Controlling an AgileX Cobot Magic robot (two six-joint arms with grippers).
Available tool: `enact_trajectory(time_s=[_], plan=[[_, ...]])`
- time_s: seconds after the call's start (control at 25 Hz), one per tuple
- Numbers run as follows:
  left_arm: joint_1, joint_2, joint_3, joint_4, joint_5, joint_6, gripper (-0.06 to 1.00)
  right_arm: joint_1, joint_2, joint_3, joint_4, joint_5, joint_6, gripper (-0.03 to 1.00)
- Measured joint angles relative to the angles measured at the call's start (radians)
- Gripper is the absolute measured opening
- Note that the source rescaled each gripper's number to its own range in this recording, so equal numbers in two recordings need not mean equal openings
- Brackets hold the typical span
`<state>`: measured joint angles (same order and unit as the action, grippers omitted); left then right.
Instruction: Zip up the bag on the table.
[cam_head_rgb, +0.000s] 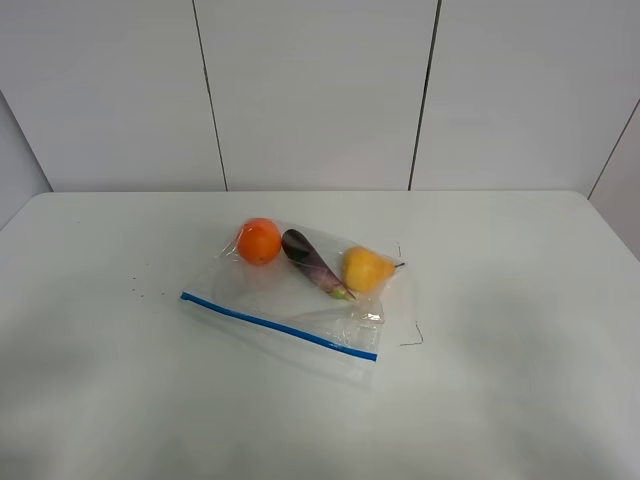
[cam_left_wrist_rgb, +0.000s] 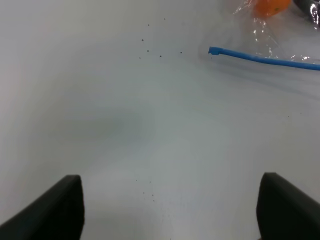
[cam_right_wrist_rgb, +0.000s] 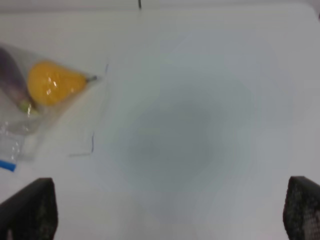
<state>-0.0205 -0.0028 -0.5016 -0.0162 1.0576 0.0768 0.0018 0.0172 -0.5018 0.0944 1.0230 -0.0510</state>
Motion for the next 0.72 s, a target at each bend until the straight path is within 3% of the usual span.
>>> enact_trajectory(time_s=[0.72], plan=[[0.000, 0.000, 0.000, 0.000, 0.000, 0.000, 1.00, 0.001, -0.021, 0.000, 0.001, 0.000, 0.000, 1.00]])
